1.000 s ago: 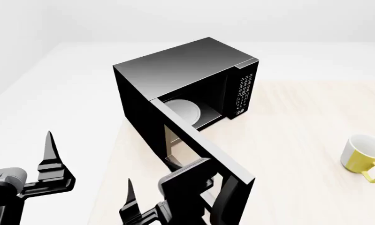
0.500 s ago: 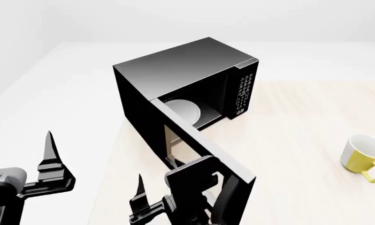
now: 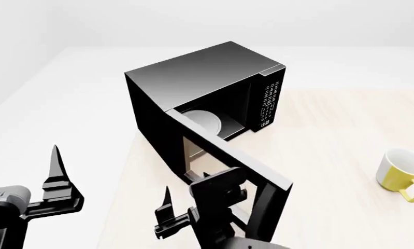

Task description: Close the microwave.

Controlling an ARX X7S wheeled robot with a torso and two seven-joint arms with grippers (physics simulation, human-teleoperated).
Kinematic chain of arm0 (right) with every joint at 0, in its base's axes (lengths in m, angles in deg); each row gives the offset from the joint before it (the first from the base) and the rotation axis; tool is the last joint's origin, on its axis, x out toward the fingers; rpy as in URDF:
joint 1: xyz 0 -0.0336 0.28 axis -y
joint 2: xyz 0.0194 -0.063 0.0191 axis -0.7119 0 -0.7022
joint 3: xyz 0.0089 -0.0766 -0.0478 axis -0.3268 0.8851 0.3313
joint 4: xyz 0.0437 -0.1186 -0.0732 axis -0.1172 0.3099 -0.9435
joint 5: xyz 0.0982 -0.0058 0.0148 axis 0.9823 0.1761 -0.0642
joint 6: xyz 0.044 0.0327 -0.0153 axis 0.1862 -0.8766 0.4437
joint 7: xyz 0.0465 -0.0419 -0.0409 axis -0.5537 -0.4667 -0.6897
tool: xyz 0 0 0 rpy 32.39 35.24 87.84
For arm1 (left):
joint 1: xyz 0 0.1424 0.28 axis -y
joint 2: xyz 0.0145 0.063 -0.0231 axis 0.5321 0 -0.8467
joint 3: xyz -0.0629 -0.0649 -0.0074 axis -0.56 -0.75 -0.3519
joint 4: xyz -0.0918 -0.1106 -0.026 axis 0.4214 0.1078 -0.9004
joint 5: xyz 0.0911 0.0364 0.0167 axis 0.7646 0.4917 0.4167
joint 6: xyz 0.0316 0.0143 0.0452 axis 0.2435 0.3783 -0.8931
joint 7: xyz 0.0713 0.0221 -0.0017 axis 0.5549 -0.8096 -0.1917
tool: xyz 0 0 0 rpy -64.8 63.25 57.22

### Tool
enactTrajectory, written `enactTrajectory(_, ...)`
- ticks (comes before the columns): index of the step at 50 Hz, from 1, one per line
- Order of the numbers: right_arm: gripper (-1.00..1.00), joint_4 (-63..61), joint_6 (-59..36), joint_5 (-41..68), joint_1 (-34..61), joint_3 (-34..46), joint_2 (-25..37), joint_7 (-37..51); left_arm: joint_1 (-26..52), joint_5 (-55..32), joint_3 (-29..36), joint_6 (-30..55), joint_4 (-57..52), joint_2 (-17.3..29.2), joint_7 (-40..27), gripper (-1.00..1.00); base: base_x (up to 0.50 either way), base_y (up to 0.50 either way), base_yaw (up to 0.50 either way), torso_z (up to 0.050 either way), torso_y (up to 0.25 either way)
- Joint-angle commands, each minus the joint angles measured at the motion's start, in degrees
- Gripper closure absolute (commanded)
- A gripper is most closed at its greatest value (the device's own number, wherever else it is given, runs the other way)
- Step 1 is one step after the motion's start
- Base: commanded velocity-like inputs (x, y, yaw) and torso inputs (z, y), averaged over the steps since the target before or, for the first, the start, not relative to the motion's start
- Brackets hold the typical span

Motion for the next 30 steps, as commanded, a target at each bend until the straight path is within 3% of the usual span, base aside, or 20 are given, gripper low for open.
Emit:
enactTrajectory(1,-1.00,2.1,0.0,0.7,0.3,-0.9,0.2,-0.3,0.1,-0.6,0.0,0.2,-0.2,0.4,-0.5,-1.00,0.00,0.00,0.00,0.000,0.000)
enactTrajectory(30,-1.00,7.3,0.6,0.7,1.2,-2.3,0.2,-2.1,-0.2,-0.3,0.6,-0.8,0.2,0.9,-1.0,-1.00,0.00,0.00,0.00,0.000,0.000)
